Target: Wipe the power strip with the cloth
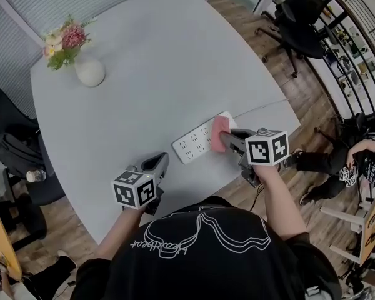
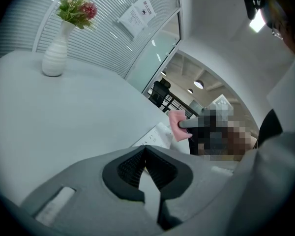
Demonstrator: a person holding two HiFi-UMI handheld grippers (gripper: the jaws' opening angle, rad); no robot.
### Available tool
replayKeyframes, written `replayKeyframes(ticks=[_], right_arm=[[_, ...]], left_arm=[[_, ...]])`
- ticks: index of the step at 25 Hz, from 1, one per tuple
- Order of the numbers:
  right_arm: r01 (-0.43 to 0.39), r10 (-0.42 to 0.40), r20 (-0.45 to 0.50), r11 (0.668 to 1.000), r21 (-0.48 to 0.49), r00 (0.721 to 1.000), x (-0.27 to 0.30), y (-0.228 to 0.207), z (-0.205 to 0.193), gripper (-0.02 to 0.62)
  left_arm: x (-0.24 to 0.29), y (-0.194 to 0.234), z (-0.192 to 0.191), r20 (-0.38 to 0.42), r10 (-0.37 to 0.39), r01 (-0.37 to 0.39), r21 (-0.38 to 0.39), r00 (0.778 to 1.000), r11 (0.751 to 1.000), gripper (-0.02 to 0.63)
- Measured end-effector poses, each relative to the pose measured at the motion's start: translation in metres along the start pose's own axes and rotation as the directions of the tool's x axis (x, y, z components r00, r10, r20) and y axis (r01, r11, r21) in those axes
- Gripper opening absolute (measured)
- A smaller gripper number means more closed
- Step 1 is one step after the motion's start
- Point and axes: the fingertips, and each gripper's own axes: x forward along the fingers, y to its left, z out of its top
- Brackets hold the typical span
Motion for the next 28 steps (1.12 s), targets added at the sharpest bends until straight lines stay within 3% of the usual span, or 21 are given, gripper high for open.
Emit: replayKeyframes(ticks=[5, 10, 16, 28], right_arm=[[-0.102, 0.097, -0.089, 0.993, -0.057, 0.991, 0.030, 0.042, -0.014, 0.032], [-0.155, 0.136, -0.169, 0.982, -0.107, 0.976, 0.055, 0.072, -0.027, 0.032], [-0.152, 0.087, -0.270, 0.962, -0.228, 0.959, 0.073, 0.085, -0.041, 0.032], [-0.127, 0.035, -0.316, 0.953, -0.274, 0.948, 0.091, 0.079, -0.053, 0.034]], left_arm=[[-0.003, 0.003, 0.002, 0.008, 0.023, -0.023, 0.017, 1.000, 1.000, 0.012], [-0.009, 0.007, 0.003, 0.016, 0.030, -0.030, 0.003, 0.999, 1.000, 0.012], [-0.013, 0.010, 0.004, 0.025, 0.036, -0.036, -0.003, 0.999, 0.999, 0.012], [-0.015, 0.015, 0.001, 0.031, 0.031, -0.031, -0.022, 0.999, 0.999, 0.012]])
